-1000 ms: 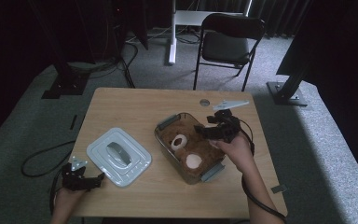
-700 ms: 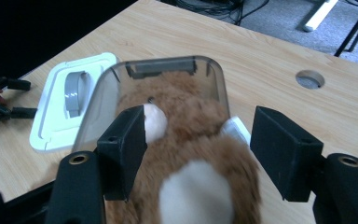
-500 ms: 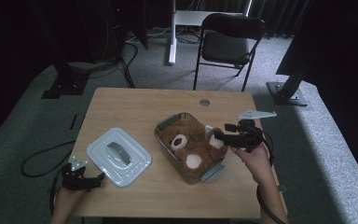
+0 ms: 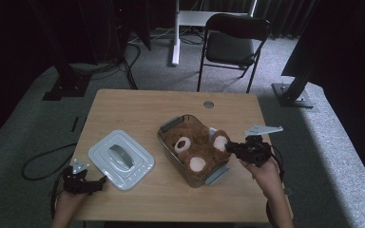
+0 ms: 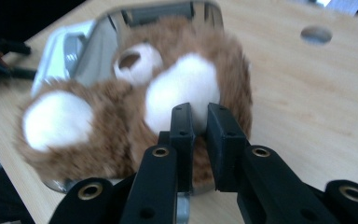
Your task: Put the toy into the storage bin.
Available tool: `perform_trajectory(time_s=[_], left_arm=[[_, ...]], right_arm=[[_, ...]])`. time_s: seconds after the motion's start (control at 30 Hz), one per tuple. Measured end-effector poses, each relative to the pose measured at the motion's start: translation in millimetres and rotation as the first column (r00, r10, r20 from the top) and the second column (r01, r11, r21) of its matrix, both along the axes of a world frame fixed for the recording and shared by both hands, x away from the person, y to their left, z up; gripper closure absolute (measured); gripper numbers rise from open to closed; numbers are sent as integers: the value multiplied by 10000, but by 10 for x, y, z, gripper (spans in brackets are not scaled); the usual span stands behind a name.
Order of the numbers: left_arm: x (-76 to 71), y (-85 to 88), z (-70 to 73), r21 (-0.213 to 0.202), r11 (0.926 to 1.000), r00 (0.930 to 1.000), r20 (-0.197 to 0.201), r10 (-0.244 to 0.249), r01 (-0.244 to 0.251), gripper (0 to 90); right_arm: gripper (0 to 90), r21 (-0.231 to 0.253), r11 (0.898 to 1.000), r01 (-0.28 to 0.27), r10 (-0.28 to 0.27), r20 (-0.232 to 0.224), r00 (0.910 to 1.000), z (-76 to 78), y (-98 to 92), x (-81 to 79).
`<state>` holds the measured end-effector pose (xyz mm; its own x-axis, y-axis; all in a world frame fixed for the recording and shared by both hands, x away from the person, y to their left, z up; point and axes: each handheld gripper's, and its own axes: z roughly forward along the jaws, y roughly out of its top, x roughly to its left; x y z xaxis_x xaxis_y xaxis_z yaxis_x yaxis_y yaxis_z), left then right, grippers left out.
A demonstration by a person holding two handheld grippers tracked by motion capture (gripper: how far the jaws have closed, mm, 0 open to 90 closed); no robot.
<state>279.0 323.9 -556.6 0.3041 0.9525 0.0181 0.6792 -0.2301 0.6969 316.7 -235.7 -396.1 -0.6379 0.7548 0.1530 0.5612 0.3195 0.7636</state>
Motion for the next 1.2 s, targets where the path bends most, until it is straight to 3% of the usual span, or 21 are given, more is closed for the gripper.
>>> perform_trajectory(time_s=[0.17,0.43,0.53,0.63,0.83,0.93,1.0,1.07,1.2], left_arm=[[1,2,0,22,10000,10000,4,-14,14,4],[0,3,1,40,10000,10000,-7,-29,29,5],[0,2,0,19,10000,10000,-11,-16,16,5],[-1,2,0,18,10000,10000,-12,-17,17,5],[-1,2,0,23,10000,10000,-12,-18,18,5],[-1,2,0,20,10000,10000,-10,-20,20,5],[-1,2,0,22,10000,10000,-11,-19,19,4],[-1,2,0,21,10000,10000,-11,-18,18,5],[-1,2,1,22,10000,10000,-14,-18,18,5]], right_arm=[[831,93,9998,165,-162,-350,9993,-79,25,144],[881,-48,9998,-211,206,-892,9958,-242,265,346],[888,-175,9989,-433,410,-1170,9923,-311,368,421],[895,-688,9966,-445,355,-1266,9913,-350,453,482],[900,-2127,9741,-766,438,-1551,9869,-447,645,562],[900,-3048,9476,-956,520,-1479,9876,-459,749,564],[900,-3691,9228,-1101,546,-1575,9860,-509,842,574],[900,-3695,9198,-1318,695,-1771,9817,-505,864,590],[900,-3324,9319,-1456,890,-1795,9797,-494,853,589]])
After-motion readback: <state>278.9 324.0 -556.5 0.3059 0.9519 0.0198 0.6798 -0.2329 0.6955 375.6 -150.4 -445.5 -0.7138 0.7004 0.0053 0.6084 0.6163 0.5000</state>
